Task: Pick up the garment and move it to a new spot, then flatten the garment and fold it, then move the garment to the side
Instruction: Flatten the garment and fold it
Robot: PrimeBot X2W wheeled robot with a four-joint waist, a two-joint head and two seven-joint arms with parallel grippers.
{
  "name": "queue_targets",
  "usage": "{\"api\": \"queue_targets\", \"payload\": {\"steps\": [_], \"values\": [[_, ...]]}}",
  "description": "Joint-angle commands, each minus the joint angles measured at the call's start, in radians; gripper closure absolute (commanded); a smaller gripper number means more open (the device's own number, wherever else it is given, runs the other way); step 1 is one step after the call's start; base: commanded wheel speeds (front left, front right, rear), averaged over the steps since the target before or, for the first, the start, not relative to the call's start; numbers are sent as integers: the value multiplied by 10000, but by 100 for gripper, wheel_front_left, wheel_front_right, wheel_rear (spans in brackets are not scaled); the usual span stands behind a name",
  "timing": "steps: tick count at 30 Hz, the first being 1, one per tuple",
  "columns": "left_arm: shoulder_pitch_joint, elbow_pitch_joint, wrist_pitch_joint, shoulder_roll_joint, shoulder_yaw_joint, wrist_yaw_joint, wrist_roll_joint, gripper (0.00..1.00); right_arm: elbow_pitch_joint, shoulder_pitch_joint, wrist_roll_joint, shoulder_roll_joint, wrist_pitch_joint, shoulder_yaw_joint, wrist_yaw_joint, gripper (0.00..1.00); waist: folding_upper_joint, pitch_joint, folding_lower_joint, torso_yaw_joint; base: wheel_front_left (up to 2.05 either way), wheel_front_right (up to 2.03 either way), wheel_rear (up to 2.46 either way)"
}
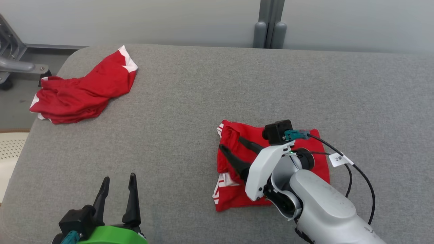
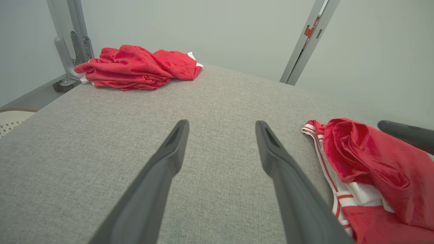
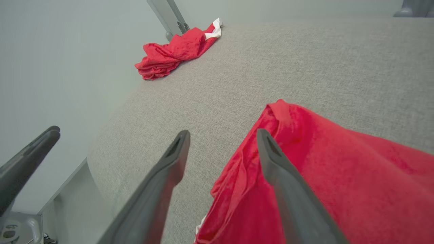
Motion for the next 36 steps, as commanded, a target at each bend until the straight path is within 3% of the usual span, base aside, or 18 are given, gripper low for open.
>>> {"api": "queue_targets", "payload": {"steps": [1, 9, 15, 26, 36], "values": [[-201, 16, -27, 7, 57, -31, -11, 0, -97, -174, -72, -60, -287, 3, -1, 0, 0, 41, 0, -110, 0, 0, 0], [-415, -17, -63, 6, 44, -60, 189, 0, -307, -412, -1476, -747, -2103, -1024, -1, 0, 0, 192, 0, -565, 0, 0, 0], [-630, 65, -80, -84, -36, -119, 299, 0, -465, 55, -2445, -998, -2579, -2175, -1, 0, 0, 293, 0, -878, 0, 0, 0], [-630, 237, -97, -489, 100, -281, 526, 0, -1374, 1716, -4036, -575, -3310, -3921, -1, 0, 0, 69, 0, -1333, 0, 0, 0], [55, 293, -92, -944, 862, -612, 1115, 0, -2308, 3442, -4646, -61, -3520, -4857, -1, 0, 0, -493, 0, -1728, 0, 0, 0]]}}
